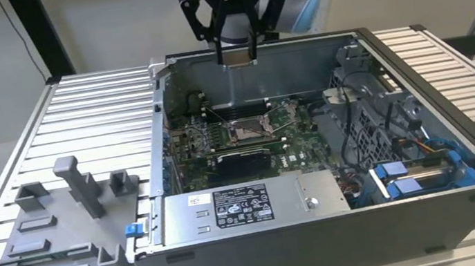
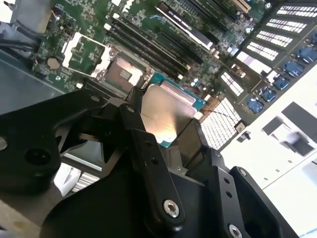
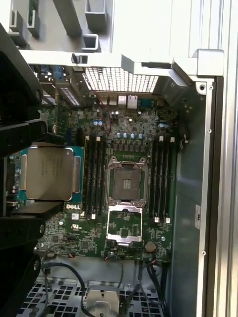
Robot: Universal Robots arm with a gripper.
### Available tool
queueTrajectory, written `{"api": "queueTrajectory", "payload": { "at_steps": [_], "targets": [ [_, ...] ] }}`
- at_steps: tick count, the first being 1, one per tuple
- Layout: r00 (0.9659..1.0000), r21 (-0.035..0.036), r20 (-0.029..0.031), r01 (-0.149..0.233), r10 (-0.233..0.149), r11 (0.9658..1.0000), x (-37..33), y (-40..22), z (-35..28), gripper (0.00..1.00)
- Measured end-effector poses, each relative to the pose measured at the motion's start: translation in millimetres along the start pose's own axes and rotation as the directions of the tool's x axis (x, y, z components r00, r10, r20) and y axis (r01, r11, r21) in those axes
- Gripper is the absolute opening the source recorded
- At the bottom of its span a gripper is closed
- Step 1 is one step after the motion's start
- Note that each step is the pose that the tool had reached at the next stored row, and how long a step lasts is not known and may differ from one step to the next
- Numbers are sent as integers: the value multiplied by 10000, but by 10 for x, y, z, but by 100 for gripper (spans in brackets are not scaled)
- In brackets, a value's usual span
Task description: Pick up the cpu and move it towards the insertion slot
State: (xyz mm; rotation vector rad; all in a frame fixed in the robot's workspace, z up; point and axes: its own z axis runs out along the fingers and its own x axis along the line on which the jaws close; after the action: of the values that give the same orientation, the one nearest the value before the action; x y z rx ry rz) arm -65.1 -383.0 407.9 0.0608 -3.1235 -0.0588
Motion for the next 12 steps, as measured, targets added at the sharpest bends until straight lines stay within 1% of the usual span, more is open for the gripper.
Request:
{"api": "queueTrajectory", "payload": {
  "at_steps": [12],
  "targets": [
    [10000, 0, 0, 0, 0, 10000, -8, 206, 17, 0]
  ]
}}
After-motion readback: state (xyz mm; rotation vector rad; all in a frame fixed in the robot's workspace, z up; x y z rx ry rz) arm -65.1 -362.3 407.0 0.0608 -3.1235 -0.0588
